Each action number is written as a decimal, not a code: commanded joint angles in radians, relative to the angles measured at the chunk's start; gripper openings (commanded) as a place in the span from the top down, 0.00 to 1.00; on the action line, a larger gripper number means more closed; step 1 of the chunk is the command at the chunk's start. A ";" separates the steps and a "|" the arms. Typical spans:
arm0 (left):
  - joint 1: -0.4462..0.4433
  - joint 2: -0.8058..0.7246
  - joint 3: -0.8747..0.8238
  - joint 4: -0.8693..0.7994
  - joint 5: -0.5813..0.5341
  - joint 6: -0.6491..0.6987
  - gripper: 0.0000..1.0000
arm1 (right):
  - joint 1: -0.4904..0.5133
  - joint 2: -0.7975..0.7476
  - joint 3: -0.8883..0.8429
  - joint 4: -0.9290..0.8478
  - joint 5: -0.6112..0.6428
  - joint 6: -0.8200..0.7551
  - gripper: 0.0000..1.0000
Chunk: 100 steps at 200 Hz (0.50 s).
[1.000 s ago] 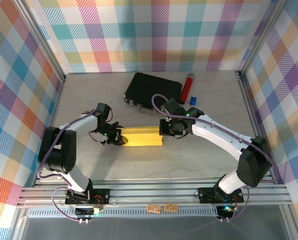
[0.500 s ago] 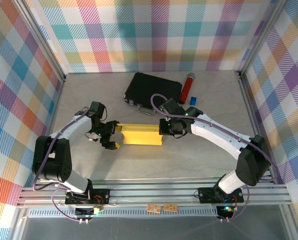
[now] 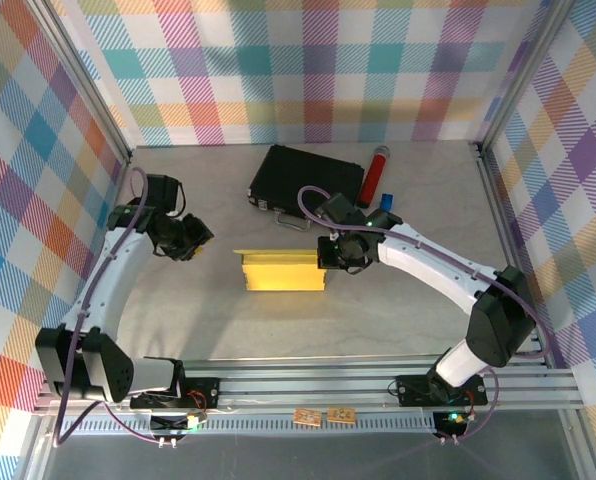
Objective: Fold the paper box
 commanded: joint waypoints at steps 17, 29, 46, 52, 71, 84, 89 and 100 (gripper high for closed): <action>-0.088 -0.036 -0.025 0.080 0.050 0.512 0.74 | -0.001 0.047 0.035 -0.087 0.018 -0.049 1.00; -0.097 -0.044 -0.040 0.100 0.073 0.566 0.74 | -0.001 0.057 0.050 -0.098 0.016 -0.057 1.00; -0.117 -0.056 -0.055 0.113 0.098 0.630 0.70 | -0.004 0.079 0.073 -0.113 0.015 -0.069 1.00; -0.125 -0.058 -0.058 0.114 0.103 0.651 0.68 | -0.005 0.085 0.079 -0.116 0.013 -0.071 1.00; -0.144 -0.046 -0.048 0.095 0.105 0.704 0.66 | -0.012 0.097 0.098 -0.127 0.004 -0.079 1.00; -0.156 -0.034 -0.038 0.069 0.085 0.745 0.65 | -0.016 0.102 0.104 -0.132 -0.002 -0.085 1.00; -0.161 -0.031 -0.035 0.059 0.077 0.762 0.64 | -0.016 0.103 0.103 -0.133 -0.005 -0.088 1.00; -0.174 -0.029 -0.031 0.043 0.053 0.797 0.63 | -0.021 0.104 0.103 -0.133 -0.014 -0.095 1.00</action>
